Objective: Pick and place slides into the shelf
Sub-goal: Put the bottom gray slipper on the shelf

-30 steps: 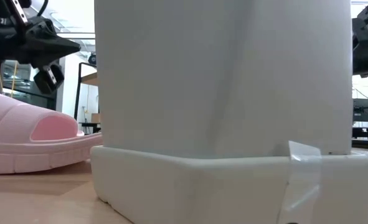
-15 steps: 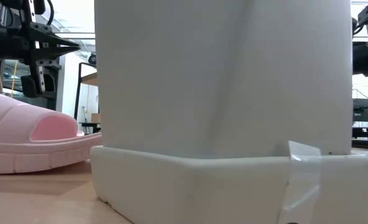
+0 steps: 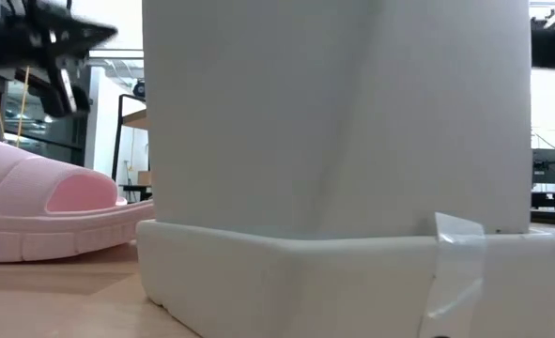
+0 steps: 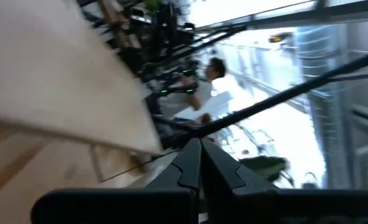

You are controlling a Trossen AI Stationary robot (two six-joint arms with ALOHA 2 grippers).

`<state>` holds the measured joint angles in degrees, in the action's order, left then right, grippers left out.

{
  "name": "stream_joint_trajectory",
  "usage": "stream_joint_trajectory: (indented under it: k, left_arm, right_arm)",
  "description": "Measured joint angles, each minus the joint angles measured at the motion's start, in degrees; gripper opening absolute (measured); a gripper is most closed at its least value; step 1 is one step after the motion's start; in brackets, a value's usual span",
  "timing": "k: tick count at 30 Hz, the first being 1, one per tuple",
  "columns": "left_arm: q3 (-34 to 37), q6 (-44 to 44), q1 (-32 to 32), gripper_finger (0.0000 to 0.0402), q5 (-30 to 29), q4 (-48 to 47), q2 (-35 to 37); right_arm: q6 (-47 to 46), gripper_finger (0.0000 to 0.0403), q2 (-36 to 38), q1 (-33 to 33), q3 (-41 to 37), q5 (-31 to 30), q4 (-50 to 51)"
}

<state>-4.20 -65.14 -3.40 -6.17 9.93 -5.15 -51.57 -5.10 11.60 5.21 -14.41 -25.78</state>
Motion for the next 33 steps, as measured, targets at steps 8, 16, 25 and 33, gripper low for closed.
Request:
stream_joint_trajectory:
  k: [8, 16, 25, 33]
  left_arm:
    - [-18.4, 9.6, 0.0, 0.0001, -0.3, -20.5, -1.4]
    - [-44.5, 23.3, 0.0, 0.0001, -15.6, -48.3, -11.7]
    - [-62.3, 26.1, 0.0, 0.0001, -27.0, -67.8, -25.8]
    - [-71.5, 31.3, 0.0, 0.0001, -34.8, -71.8, -32.0]
  right_arm:
    - [4.3, 0.0, -1.8, 0.0, 12.8, 1.2, 21.6]
    - [9.1, 0.0, -8.0, 0.0, 22.6, 0.8, 34.6]
    - [10.9, 0.0001, -12.8, 0.0, 25.1, 1.4, 35.7]
    - [11.4, 0.0001, -14.6, 2.1, 25.1, 3.4, 35.6]
